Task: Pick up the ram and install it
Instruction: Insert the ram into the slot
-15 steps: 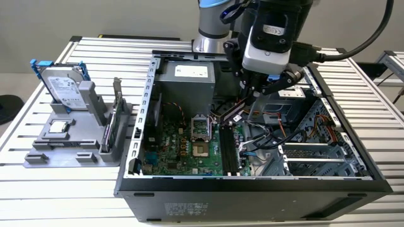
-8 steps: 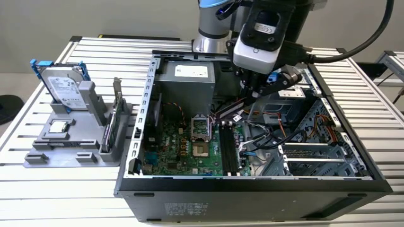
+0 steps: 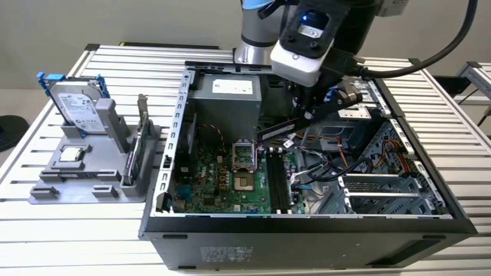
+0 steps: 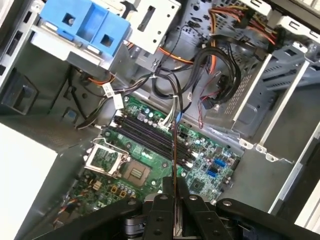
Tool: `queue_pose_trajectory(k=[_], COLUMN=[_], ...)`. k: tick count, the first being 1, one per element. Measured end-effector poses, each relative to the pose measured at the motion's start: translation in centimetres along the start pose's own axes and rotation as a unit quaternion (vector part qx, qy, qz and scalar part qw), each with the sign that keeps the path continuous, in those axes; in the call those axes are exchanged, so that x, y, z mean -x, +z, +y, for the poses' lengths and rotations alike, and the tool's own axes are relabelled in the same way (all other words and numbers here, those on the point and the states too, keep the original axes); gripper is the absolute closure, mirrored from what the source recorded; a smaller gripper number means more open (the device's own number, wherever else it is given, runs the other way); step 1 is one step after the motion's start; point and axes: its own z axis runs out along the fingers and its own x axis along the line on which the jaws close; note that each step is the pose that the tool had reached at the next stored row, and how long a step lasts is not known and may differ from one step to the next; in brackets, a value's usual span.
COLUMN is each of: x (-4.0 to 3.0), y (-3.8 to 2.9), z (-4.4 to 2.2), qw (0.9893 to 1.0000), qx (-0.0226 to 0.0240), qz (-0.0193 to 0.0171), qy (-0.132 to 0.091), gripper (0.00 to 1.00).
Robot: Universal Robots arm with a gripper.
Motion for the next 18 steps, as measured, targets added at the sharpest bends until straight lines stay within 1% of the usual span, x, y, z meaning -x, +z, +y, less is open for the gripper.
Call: queue_pose_trajectory(k=[2, 5, 7, 9, 11, 13, 16, 18], x=[0.00, 0.00, 0.00, 0.00, 0.00, 0.00, 0.00, 0.00], y=[0.00, 0.02, 0.03, 0.03, 0.04, 0.05, 0.06, 0.07], z=[0.00, 0.00, 0.00, 0.00, 0.00, 0.00, 0.00, 0.00], qw=[0.9998, 0.9990, 0.9980, 0.9967, 0.9951, 0.9932, 0.9896, 0.9868], qx=[-0.0008, -0.0019, -0.0028, -0.0035, -0.0043, -0.0051, -0.0063, -0.0071], qz=[-0.0002, -0.0004, -0.0006, -0.0007, -0.0008, -0.0010, -0.0013, -0.0014], qy=[0.018, 0.045, 0.063, 0.081, 0.098, 0.117, 0.144, 0.162], gripper=[1.00, 1.00, 1.00, 1.00, 1.00, 1.00, 1.00, 1.00])
